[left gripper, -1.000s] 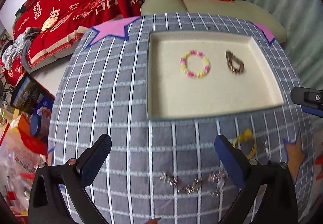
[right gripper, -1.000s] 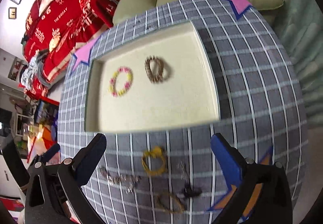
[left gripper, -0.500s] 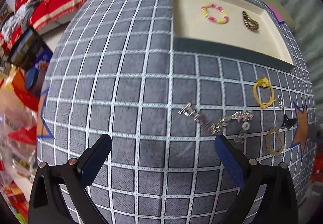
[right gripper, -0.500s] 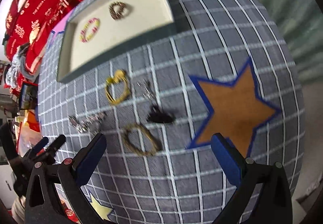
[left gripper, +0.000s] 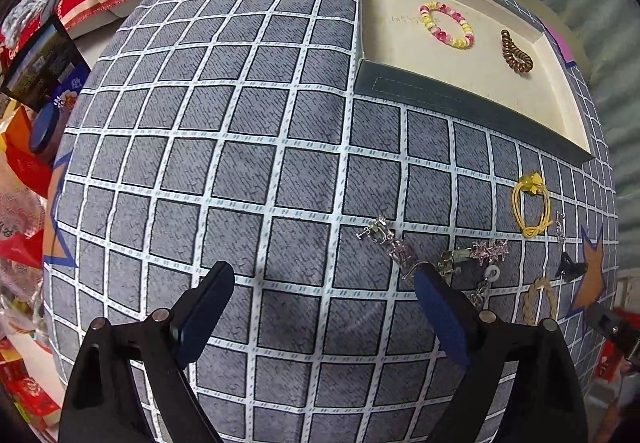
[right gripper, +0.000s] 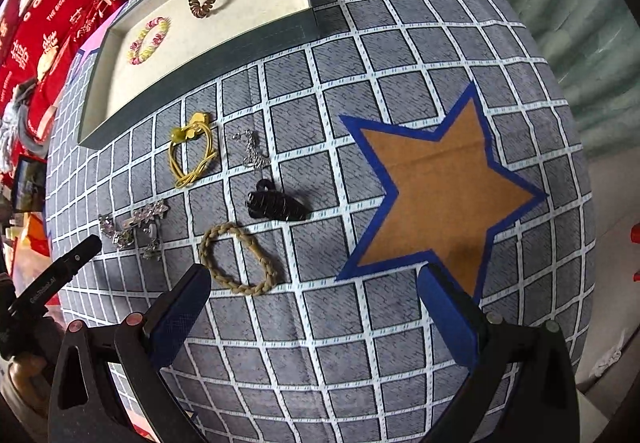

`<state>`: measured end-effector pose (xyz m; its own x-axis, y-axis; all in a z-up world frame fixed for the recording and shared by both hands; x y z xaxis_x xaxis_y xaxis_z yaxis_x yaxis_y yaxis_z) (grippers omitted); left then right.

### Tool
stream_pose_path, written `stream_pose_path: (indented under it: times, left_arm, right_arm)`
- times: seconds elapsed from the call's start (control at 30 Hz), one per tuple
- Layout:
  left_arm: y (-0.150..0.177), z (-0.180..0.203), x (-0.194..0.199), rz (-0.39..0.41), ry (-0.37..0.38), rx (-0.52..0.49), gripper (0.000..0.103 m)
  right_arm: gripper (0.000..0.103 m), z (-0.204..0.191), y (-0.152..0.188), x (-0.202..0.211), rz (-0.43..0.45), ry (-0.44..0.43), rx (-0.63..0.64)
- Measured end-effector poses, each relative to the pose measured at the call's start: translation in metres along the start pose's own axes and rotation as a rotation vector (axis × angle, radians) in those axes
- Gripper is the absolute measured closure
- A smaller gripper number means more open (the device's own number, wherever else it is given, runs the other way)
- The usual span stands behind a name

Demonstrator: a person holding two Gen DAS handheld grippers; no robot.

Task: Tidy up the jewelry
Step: 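Move both tools back toward the remaining jewelry beside the tray, then grasp silver pendant with left tool while right tool grasps black hair clip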

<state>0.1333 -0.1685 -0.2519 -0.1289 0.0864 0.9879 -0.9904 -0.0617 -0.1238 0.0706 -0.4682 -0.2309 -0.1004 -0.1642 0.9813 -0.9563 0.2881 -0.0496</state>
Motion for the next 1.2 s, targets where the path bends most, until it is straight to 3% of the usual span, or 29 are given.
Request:
stream_pose_path:
  times: [0.23, 0.3, 0.33, 0.53, 0.73, 0.8, 0.87, 1.03, 1.07, 1.2]
  left_arm:
    - [0.002, 0.009, -0.013, -0.008, 0.013, 0.0, 0.004]
    - [0.0, 0.011, -0.019, -0.013, 0.011, 0.006, 0.014]
    - [0.0, 0.011, -0.024, -0.021, 0.017, 0.01, 0.014]
    - [-0.012, 0.017, -0.036, -0.008, 0.018, 0.007, 0.014]
    - [-0.024, 0.028, -0.041, 0.004, 0.012, -0.007, 0.018]
    - [-0.029, 0.033, -0.042, 0.016, 0.0, -0.022, 0.031]
    - [-0.032, 0.039, -0.042, 0.021, -0.006, -0.043, 0.04]
    - [-0.033, 0.047, -0.043, 0.024, -0.023, -0.067, 0.069]
    - [-0.032, 0.045, -0.041, 0.023, -0.016, -0.063, 0.083]
    - [-0.031, 0.042, -0.039, 0.011, 0.048, -0.041, 0.086]
  right_arm:
    - [0.015, -0.013, -0.015, -0.011, 0.008, 0.04, 0.064]
    - [0.023, -0.015, -0.019, -0.013, 0.006, 0.047, 0.082]
    - [0.025, -0.016, -0.021, -0.015, 0.006, 0.052, 0.092]
    - [0.026, -0.02, -0.034, -0.024, 0.007, 0.057, 0.106]
    - [0.042, -0.029, -0.039, -0.037, 0.005, 0.087, 0.13]
    - [0.049, -0.033, -0.036, -0.04, 0.01, 0.1, 0.141]
    - [0.062, -0.035, -0.035, -0.041, 0.016, 0.115, 0.152]
    - [0.062, -0.041, -0.032, -0.044, 0.018, 0.138, 0.165]
    - [0.062, -0.043, -0.034, -0.044, 0.019, 0.142, 0.166]
    - [0.062, -0.037, -0.029, -0.039, 0.022, 0.131, 0.152]
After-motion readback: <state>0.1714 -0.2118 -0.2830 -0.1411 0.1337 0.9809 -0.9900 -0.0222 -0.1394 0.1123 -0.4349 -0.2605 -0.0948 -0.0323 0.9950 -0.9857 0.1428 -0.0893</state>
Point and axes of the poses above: each gripper's, at about its wrist camera, not at the fingertips, and x roughly against the way its jaws point, z to its right, y to its underside, the point moved 9 cm from there along -x, roughly the way its jaws point, and after that the axes turned 4 degrees about -z, right-handed, at the moved point
